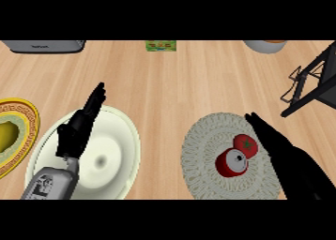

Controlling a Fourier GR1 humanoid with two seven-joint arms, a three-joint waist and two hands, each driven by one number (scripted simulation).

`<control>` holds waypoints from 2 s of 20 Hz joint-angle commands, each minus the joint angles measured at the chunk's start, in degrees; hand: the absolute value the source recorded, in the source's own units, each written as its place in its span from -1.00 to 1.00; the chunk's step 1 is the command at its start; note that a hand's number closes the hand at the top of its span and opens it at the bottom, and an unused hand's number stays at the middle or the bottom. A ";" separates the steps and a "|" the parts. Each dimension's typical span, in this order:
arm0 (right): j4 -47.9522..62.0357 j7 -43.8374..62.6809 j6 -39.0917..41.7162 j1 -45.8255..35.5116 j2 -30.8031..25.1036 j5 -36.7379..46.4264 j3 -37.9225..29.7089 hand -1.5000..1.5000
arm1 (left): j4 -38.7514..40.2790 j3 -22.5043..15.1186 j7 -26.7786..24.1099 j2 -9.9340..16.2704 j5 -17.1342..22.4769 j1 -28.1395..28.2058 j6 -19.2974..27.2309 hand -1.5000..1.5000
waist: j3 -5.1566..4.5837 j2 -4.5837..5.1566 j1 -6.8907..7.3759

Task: Pick the can from the placemat and place it in the tiered shelf

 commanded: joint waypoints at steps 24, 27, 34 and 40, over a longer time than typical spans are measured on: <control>11.94 -6.88 5.62 5.15 8.61 12.49 -1.28 -1.00 | 3.72 5.53 -4.27 -3.68 -3.51 0.72 -5.42 0.00 | 0.00 0.05 -0.11; 16.15 -8.02 3.38 3.56 11.27 17.19 0.58 -1.00 | 1.26 6.39 1.20 -4.10 -3.82 -2.13 -5.07 0.00 | 0.01 0.05 -0.06; 22.08 -10.46 4.19 0.37 14.95 17.48 -3.37 -1.00 | -1.22 5.40 0.53 -5.74 -6.04 1.89 -5.24 0.00 | 0.01 0.05 0.07; 21.19 -16.10 3.43 6.40 12.63 18.80 -4.43 -1.00 | -2.46 5.46 2.16 -7.11 -7.42 1.25 -4.89 0.00 | 0.02 0.02 -0.05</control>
